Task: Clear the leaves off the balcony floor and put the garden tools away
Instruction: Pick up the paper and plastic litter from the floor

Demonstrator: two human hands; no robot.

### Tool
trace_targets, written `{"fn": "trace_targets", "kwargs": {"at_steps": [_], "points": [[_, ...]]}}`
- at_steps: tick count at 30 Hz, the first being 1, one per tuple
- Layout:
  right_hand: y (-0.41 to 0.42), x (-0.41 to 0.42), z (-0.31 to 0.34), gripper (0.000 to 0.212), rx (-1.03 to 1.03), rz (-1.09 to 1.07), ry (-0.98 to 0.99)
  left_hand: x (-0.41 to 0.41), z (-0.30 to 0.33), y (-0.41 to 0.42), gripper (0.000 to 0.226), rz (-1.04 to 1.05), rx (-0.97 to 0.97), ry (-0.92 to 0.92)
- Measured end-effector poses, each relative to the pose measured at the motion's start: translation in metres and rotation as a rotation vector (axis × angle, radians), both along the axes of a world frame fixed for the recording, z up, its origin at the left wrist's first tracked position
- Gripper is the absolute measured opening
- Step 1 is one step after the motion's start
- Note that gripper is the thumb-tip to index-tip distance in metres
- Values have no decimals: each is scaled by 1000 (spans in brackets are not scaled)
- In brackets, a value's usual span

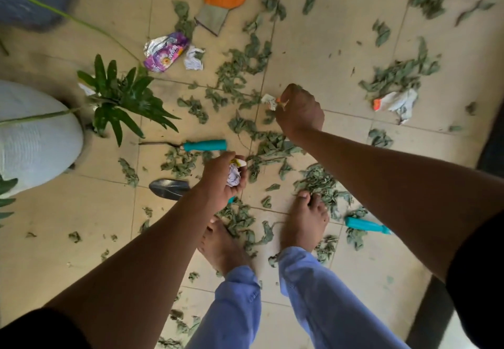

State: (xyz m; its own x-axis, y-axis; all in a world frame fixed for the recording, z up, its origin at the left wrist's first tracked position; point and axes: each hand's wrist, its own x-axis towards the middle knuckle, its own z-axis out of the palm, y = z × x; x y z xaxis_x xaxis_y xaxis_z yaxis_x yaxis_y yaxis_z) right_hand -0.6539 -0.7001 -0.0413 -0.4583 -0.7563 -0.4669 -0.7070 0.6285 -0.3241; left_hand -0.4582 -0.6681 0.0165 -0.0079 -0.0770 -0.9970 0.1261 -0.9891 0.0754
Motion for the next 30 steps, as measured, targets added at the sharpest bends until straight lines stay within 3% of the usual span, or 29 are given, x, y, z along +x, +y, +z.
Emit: {"fn": "trace_targets", "kwargs": {"at_steps": [3,7,13,18,23,30], "points": [[-11,0,-9,25,-4,52,-5,-10,-1,-4,32,-33,-30,17],[-19,8,-18,20,21,68,-63,-14,-6,-9,34,-37,-60,31],[24,21,23,9,-65,-264,-367,-7,11,4,36,26,-46,29],[67,36,78,15,-155,-523,-757,-17,40,10,37,124,-23,49],[95,42,105,15,-181,-557,-720,-43,54,8,30,15,-52,29],[104,23,110,18,-164,-497,-675,-79,48,14,37,-140,-74,91]]}}
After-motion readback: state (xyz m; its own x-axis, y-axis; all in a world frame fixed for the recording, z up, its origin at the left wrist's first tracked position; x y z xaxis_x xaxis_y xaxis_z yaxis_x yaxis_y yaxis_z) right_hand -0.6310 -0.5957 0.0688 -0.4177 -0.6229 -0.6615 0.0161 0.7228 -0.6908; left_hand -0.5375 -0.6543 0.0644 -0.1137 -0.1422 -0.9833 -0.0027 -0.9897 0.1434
